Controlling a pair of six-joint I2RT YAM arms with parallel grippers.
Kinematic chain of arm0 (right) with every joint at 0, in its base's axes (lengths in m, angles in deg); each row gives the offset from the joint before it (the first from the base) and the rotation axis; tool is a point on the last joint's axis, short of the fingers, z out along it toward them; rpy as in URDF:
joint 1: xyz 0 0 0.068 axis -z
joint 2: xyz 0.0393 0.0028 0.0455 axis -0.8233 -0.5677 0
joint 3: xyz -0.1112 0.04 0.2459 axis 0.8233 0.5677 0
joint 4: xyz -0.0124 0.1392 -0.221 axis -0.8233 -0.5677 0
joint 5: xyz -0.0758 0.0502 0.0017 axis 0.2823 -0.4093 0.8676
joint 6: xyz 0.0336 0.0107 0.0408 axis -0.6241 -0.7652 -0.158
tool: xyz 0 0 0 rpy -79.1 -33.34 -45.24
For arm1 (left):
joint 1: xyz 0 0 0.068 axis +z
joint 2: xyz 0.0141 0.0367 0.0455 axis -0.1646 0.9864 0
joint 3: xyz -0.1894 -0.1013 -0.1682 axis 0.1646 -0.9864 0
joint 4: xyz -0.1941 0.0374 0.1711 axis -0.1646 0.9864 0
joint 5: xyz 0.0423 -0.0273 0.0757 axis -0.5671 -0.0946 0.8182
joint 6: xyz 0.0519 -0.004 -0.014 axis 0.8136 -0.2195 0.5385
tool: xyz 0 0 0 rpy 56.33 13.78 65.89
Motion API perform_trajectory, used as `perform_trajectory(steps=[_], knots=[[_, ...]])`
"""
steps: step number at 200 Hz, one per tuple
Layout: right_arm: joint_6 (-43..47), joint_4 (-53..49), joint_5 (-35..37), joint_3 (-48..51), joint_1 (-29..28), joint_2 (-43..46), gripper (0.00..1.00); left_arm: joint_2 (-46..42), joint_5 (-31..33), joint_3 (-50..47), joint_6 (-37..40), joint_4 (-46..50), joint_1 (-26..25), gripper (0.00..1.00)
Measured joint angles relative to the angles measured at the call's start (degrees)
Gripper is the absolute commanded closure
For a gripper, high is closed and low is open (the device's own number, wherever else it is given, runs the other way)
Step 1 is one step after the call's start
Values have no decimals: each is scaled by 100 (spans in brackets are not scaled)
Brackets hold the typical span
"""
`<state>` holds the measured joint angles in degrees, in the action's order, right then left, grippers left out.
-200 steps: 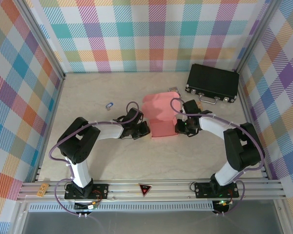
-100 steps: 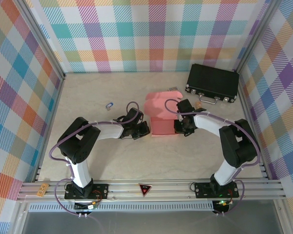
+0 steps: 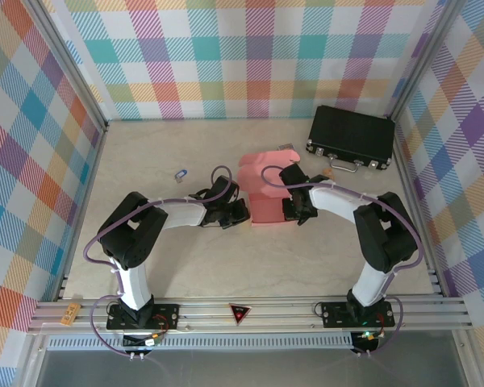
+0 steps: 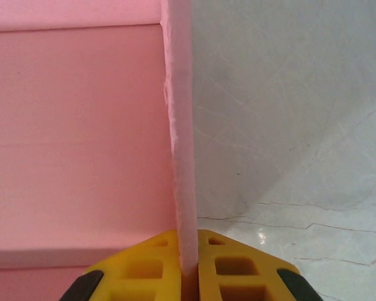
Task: Fold the paper box
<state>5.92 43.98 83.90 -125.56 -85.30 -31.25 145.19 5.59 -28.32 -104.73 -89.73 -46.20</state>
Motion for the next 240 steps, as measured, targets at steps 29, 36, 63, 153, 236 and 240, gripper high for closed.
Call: perform_trajectory(steps=[29, 36, 63, 153, 236, 240], knots=[[-4, -264, 372, -254, -168, -212, 90, 0, 188, 68, 24, 153, 0, 93], [-4, -326, 461, -319, -205, -264, 90, 0, 260, 72, 28, 192, 0, 93], [-31, -483, 695, -483, -304, -404, 90, 0, 367, 114, 44, 291, -20, 93], [-289, -570, 568, -476, -315, -304, 71, 0, 391, 122, 85, 308, -26, 93], [-352, -560, 553, -529, -247, -155, 62, 0, 437, 125, 111, 328, -28, 93], [-352, -560, 551, -551, -238, -155, 62, 0, 439, 127, 114, 330, -28, 93]])
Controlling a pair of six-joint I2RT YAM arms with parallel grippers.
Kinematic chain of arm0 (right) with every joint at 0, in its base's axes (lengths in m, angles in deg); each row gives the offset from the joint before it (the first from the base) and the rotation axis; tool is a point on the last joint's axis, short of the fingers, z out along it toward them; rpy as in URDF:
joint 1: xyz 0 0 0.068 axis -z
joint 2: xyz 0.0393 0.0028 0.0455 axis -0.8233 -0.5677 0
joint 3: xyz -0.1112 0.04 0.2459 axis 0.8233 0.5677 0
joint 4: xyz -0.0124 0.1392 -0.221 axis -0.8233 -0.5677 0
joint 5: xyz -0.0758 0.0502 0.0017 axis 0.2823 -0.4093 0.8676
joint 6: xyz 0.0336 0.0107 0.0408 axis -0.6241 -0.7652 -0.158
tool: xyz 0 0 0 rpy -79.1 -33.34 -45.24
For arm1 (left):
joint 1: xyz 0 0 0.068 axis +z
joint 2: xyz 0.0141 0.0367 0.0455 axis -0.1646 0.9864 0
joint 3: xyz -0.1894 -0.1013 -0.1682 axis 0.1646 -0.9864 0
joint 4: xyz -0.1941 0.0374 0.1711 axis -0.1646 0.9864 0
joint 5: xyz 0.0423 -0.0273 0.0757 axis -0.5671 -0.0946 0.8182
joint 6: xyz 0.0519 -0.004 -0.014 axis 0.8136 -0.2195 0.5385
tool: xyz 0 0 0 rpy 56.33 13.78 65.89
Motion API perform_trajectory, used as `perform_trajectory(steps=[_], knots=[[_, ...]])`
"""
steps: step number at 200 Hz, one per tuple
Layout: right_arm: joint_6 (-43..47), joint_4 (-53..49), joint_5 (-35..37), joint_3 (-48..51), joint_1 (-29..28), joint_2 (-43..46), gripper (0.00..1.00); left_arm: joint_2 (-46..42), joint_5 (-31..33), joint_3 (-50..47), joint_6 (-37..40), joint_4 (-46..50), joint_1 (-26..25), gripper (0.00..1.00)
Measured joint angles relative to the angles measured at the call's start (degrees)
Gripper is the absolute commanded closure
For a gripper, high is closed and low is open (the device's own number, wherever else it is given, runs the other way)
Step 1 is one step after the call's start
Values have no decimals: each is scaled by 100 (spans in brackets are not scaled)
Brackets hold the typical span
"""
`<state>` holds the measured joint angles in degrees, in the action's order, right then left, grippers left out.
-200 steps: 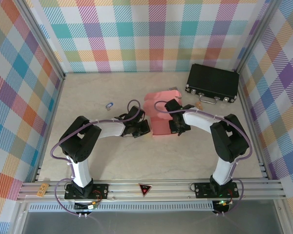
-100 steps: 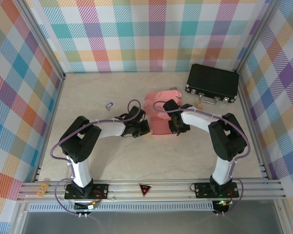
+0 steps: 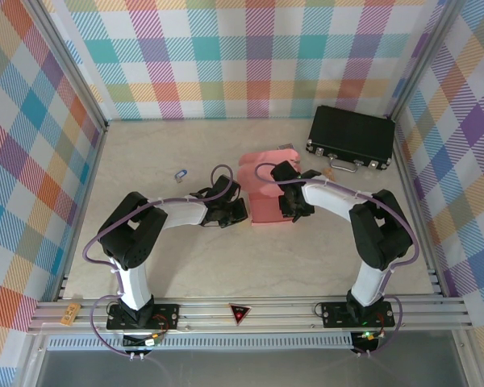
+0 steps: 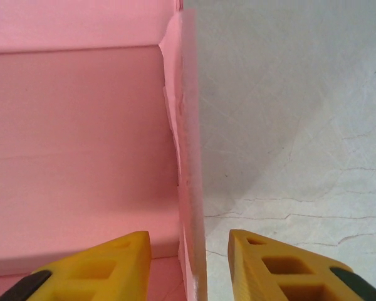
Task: Fold the paper box
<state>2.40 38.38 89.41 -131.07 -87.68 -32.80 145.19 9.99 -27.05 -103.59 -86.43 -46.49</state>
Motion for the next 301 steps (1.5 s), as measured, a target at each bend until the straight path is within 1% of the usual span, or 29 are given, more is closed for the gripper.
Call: perform_trajectory(steps=[42, 83, 121, 165, 182, 229, 274, 301], knots=[[63, 24, -46, -337, 136, -42, 64, -2, 15, 2, 15, 4, -4, 93], [179, 61, -55, -588, 208, -402, 66, -2, 15, 2, 17, 7, -4, 93], [264, 59, 24, -726, 212, -734, 74, -2, 13, 2, 17, 7, -4, 93], [374, 9, 157, -879, 212, -809, 75, -2, 13, 2, 17, 4, -4, 93], [393, 15, 188, -918, 212, -844, 78, -2, 13, 2, 17, 4, -4, 93], [479, -26, 245, -990, 210, -1016, 84, -2, 11, 2, 17, 2, -4, 93], [483, -26, 275, -992, 210, -1034, 89, -2, 11, 2, 17, 0, -4, 93], [485, -26, 330, -990, 203, -1038, 89, -2, 11, 2, 17, -2, -4, 93]])
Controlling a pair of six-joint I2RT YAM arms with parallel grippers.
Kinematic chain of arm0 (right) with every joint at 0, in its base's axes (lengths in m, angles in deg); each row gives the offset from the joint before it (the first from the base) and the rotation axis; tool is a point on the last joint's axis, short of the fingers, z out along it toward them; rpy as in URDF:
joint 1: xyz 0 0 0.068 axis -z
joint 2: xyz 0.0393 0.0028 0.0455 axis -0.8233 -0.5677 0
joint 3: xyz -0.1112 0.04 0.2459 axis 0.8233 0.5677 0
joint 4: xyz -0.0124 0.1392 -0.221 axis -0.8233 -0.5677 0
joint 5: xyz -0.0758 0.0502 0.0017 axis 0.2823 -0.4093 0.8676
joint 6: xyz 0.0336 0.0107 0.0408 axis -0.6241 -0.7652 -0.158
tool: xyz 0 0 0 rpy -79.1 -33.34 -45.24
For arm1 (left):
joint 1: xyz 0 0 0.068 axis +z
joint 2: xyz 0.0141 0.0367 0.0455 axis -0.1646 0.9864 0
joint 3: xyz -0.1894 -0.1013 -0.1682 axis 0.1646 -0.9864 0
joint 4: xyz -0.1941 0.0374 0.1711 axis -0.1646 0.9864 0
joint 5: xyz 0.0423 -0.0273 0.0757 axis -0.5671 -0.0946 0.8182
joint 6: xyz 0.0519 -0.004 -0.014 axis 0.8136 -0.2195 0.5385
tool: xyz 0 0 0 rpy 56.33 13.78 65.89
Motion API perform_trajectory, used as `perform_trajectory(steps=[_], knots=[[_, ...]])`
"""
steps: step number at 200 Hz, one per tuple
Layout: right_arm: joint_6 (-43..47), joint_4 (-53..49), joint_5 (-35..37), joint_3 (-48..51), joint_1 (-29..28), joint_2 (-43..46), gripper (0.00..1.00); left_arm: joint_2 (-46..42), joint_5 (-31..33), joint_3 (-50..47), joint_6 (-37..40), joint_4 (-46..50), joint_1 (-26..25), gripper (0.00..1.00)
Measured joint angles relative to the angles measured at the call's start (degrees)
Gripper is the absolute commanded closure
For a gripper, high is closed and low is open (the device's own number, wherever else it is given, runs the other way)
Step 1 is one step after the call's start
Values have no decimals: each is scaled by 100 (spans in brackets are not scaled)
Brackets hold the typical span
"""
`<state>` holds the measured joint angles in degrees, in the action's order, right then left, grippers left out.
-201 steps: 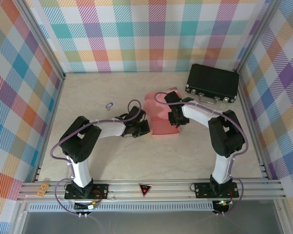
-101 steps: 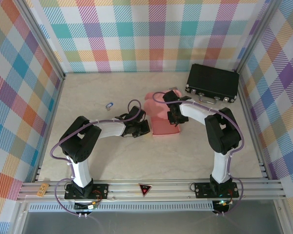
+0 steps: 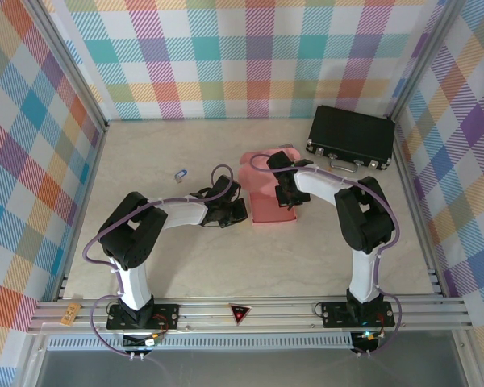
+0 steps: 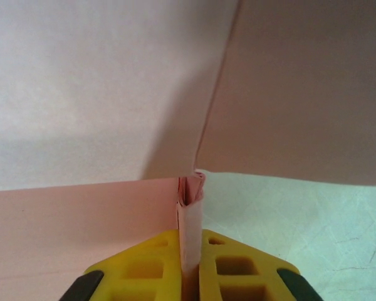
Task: Fold the paper box
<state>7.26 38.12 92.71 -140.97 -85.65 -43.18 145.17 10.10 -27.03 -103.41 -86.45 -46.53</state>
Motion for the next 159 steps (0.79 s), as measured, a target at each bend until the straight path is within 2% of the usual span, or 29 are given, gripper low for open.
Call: perform_trajectory(steps=[79, 143, 159], knots=[[11, -39, 232, -44, -87, -66, 84, -7, 15, -2, 0, 7, 0, 93], [-66, -284, 153, -44, -85, 216, 63, -431, 570, 83, 391, 741, 2, 89], [-94, -321, 122, -44, -85, 442, 61, -553, 748, 229, 553, 999, 7, 82]])
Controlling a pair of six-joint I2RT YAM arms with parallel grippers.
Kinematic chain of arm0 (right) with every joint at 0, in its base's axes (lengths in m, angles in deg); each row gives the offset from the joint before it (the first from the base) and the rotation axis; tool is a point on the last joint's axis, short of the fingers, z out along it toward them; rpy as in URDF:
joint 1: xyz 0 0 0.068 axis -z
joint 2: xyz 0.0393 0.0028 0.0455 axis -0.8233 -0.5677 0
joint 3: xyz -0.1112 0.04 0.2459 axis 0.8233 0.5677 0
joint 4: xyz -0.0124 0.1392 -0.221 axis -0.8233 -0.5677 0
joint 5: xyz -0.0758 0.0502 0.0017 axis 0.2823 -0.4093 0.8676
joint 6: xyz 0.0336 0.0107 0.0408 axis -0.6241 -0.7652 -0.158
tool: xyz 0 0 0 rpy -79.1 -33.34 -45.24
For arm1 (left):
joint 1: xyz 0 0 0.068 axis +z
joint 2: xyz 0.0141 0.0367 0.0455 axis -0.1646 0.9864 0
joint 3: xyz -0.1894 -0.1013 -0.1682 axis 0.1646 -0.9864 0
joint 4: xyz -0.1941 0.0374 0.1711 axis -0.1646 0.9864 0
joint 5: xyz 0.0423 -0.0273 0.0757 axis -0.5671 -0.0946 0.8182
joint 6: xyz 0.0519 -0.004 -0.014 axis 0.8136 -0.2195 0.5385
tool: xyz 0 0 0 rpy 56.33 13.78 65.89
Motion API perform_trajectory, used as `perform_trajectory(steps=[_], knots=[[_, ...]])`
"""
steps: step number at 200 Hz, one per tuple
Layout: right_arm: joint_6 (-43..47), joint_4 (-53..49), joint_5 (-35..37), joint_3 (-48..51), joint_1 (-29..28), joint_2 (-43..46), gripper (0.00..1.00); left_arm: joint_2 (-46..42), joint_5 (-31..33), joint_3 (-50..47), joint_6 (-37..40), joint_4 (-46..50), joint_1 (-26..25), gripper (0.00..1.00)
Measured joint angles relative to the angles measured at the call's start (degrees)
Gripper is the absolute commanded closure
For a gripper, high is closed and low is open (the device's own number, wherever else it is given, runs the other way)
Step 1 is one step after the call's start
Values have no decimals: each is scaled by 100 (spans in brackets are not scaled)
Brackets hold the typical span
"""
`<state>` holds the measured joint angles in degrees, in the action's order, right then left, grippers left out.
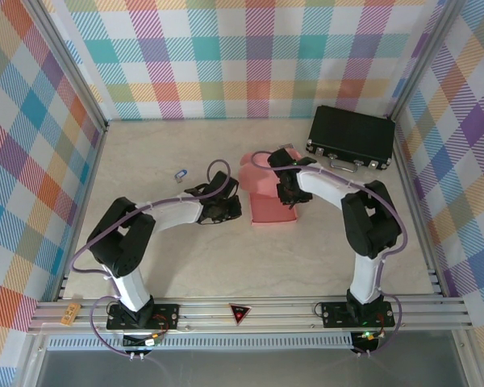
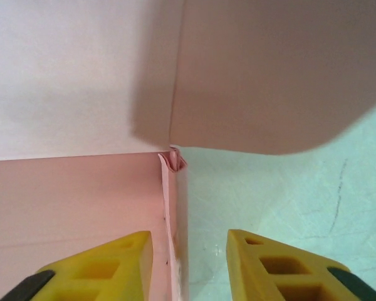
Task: Fold the paper box
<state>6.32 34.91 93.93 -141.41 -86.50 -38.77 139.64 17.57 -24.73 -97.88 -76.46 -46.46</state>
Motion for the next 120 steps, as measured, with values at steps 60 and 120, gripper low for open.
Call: perform_trajectory(steps=[60, 120], knots=[[354, 179, -531, 33, 363, 981, 59, -271, 374, 966, 925, 892, 219, 55], [1521, 522, -1958, 35, 1491, 1266, 46, -269, 201, 1932, 1996, 1375, 772, 30]])
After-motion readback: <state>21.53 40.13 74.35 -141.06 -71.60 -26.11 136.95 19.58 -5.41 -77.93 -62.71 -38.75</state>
